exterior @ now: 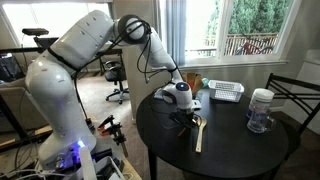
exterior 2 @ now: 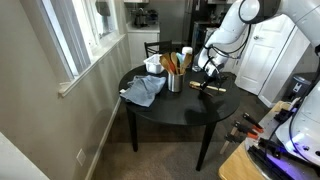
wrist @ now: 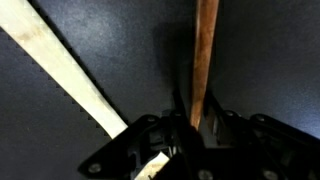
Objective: Put the brown spoon in the silver holder.
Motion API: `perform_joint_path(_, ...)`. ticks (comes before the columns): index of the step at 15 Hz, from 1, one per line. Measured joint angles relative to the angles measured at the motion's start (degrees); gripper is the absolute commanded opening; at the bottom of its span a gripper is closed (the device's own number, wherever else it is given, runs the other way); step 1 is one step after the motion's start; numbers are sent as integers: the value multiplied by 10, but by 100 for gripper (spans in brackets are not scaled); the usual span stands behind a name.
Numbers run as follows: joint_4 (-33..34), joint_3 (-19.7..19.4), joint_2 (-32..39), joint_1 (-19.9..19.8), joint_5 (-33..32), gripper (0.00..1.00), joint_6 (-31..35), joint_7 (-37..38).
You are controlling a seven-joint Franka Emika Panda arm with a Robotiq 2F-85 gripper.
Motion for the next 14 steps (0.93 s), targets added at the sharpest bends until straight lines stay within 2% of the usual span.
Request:
perform_joint_path(7,-10,-6,-22,4,0,3,28,0)
perform_joint_path(14,-67,-12,-155,12,6,3,137,0)
